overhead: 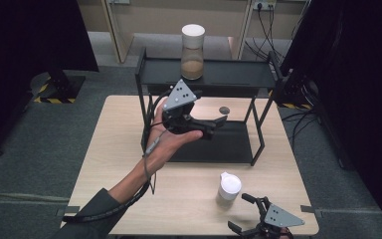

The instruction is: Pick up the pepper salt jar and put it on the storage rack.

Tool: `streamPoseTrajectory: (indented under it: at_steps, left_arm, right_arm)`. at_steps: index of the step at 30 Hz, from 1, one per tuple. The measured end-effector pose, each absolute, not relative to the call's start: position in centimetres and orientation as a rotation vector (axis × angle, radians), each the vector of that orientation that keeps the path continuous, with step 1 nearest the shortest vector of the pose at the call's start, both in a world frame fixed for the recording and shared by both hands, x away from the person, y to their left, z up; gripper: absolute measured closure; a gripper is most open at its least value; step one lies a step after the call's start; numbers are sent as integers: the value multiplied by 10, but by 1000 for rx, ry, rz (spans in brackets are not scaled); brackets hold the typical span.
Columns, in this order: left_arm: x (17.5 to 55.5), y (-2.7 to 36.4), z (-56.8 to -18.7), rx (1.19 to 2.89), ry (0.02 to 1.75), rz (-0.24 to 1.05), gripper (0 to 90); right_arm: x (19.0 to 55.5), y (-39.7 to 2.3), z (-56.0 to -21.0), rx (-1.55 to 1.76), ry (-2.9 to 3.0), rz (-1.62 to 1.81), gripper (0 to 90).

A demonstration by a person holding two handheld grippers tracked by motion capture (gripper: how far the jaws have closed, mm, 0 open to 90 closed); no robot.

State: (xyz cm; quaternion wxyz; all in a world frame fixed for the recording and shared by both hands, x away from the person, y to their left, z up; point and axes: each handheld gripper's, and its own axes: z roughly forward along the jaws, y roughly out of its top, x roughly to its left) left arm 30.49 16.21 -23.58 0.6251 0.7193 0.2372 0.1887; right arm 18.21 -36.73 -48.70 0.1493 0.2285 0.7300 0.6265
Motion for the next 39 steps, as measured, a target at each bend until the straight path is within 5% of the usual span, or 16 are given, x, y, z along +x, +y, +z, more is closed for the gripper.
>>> streamPoseTrajectory:
  at_steps: [39]
  left_arm:
    - [243,192,-332,1624,448,307,18]
  right_arm:
    - [182,-368,-487,659,2092,1802,12]
